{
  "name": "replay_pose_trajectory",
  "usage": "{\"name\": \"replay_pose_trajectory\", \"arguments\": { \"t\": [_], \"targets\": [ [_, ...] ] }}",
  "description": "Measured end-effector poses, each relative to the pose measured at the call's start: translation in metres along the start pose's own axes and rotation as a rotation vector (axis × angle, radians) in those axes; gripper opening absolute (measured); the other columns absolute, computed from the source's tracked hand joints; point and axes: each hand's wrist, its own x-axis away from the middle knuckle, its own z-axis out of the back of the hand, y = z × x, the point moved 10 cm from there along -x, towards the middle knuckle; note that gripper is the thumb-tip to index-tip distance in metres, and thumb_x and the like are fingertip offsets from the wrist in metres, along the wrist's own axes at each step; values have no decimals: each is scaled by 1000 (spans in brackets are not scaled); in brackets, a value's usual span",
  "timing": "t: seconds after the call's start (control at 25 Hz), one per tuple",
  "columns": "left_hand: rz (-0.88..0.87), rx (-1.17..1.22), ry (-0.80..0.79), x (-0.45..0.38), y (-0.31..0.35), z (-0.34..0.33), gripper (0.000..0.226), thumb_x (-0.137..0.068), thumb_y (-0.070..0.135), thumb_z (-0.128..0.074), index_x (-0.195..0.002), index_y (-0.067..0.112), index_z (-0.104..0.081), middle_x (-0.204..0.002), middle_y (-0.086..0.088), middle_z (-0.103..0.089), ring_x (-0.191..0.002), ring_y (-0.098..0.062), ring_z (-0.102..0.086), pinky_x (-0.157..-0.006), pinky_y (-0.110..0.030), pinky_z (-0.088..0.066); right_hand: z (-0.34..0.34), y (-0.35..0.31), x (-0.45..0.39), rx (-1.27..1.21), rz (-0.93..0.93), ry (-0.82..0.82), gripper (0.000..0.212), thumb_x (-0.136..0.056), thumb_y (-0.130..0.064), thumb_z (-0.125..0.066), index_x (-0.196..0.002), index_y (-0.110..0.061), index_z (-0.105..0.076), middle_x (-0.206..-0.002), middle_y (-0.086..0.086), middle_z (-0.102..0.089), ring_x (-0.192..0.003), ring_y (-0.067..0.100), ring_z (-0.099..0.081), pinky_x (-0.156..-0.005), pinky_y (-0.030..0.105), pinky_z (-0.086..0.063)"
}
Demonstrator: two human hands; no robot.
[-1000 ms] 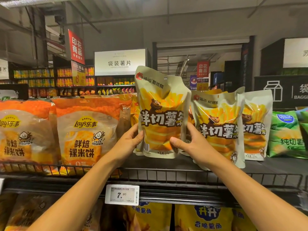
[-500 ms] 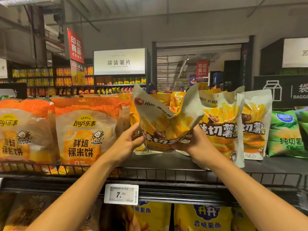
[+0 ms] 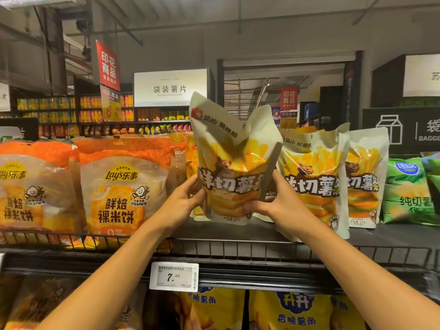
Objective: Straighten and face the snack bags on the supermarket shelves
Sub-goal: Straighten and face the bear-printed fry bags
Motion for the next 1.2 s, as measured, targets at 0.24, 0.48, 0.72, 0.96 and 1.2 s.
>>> {"name": "replay_pose_trajectory", "arguments": {
  "t": [0.24,0.48,0.72,0.96,1.2],
  "targets": [
    [51,48,41,1,-1,2,85,-63,77,-69,-131,27,-55,-128,6,-67,-120,-11,-61,-99,-27,-50,1,-2,3,-29,-48,4,74,-68,-55,-78,-132,-39,-46,-120,-28,-60,-108,-15,-56,-91,18,-42],
    [156,20,54,1,-9,0,63,-79,67,-55,-124,24,-59,-120,6,-71,-113,-11,-66,-103,-36,-49,0,0,3,-122,-69,-2,60,-72,-62,-69,-125,-44,-47,-110,-15,-71,-103,-1,-66,-92,25,-51],
    [232,14,62,5,-13,0,53,-84,57,-45,-115,21,-70,-115,3,-74,-111,-16,-67,-103,-37,-46,-7,-8,5,-243,-78,-75,35,-98,-49,-41,-127,-35,-54,-107,-26,-72,-100,-8,-66,-75,5,-49],
    [238,54,121,6,-9,6,47,-79,67,-50,-94,34,-80,-109,4,-75,-106,-17,-69,-97,-35,-50,-4,-10,6,-202,-65,-48,46,-95,-54,-37,-118,-26,-66,-113,0,-71,-100,21,-65,-70,32,-53],
    [211,68,102,7,0,3,46,-71,75,-55,-93,42,-79,-106,10,-76,-98,-8,-71,-75,-15,-53,-6,-11,6,-209,-68,-63,51,-94,-55,-38,-108,-16,-69,-87,-8,-72,-73,12,-59,-58,22,-48]
  ]
}}
